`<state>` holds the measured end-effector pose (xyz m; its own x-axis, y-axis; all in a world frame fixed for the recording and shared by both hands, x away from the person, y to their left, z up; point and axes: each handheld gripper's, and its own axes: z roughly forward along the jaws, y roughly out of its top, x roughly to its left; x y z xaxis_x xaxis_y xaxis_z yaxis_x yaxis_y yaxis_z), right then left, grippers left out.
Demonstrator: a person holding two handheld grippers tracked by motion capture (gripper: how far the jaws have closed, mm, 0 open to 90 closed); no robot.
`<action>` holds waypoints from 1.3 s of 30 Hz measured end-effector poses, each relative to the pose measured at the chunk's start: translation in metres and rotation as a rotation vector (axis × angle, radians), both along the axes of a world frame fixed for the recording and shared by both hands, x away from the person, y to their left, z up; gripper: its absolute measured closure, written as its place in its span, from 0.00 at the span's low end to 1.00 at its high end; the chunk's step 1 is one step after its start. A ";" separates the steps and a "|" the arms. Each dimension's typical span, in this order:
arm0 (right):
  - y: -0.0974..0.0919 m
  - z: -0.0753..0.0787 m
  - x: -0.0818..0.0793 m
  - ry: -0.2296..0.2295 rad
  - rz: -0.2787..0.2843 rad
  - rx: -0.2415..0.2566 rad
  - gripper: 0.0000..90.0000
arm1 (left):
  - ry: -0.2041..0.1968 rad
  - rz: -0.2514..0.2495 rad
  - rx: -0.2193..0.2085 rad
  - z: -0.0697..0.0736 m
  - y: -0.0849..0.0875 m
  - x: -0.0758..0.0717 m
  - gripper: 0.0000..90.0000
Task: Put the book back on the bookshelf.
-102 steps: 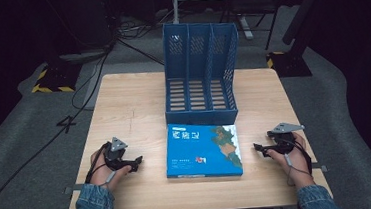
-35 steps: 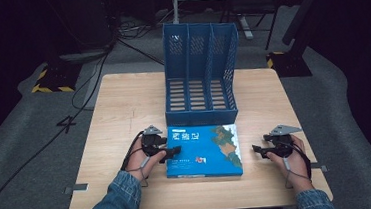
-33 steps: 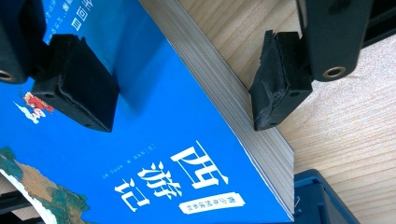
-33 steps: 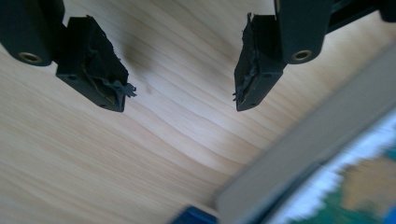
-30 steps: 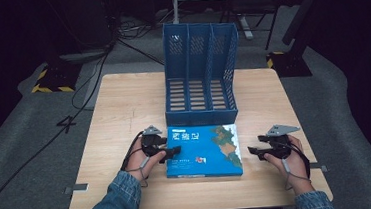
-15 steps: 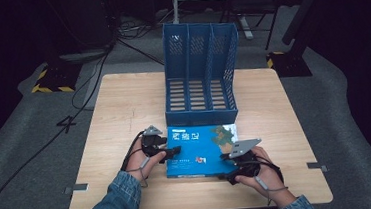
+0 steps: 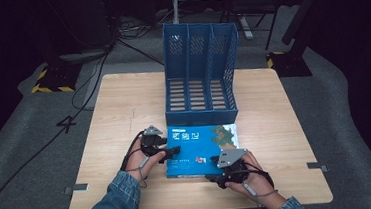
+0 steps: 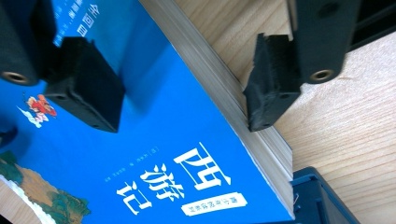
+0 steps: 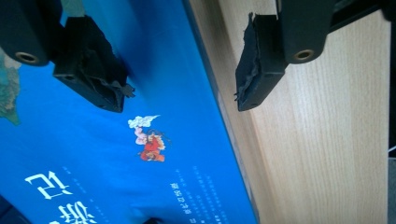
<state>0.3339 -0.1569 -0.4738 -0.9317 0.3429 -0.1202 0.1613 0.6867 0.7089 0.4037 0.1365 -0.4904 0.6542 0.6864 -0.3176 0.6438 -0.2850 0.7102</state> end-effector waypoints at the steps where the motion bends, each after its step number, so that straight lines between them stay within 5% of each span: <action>1: -0.001 -0.001 0.001 -0.021 -0.009 0.002 0.43 | -0.004 0.000 0.001 0.001 0.000 0.000 0.37; 7: -0.003 -0.002 0.005 -0.016 -0.017 0.016 0.43 | -0.038 -0.013 0.026 0.006 0.000 -0.003 0.43; 15: -0.005 -0.003 0.005 -0.020 -0.016 0.029 0.43 | -0.088 -0.039 -0.030 0.018 0.004 -0.008 0.59; 20: -0.005 -0.004 0.005 -0.028 -0.009 0.031 0.43 | 0.055 -0.132 -0.034 0.011 0.007 -0.019 0.70; 25: -0.004 -0.004 0.004 -0.043 -0.004 0.016 0.42 | 0.065 -0.145 -0.051 0.008 0.008 -0.019 0.70; 28: -0.002 -0.006 0.004 -0.058 0.001 0.021 0.39 | 0.066 -0.120 -0.119 0.001 0.010 -0.025 0.73; 31: 0.000 -0.009 0.003 -0.086 0.009 0.014 0.34 | 0.066 -0.159 -0.132 -0.001 0.009 -0.030 0.74; 33: 0.003 -0.011 0.001 -0.108 0.011 0.000 0.32 | 0.082 -0.159 -0.138 -0.002 0.008 -0.031 0.74; 36: 0.003 -0.011 0.001 -0.111 0.012 0.006 0.31 | 0.171 -0.110 -0.184 -0.003 0.011 -0.029 0.77; 39: 0.003 -0.011 0.001 -0.100 0.000 0.017 0.30 | 0.183 -0.101 -0.168 0.001 0.009 -0.029 0.80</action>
<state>0.3352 -0.1537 -0.4852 -0.9154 0.3455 -0.2063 0.0894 0.6743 0.7330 0.3749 0.1453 -0.4891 0.6383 0.5480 -0.5406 0.7397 -0.2425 0.6277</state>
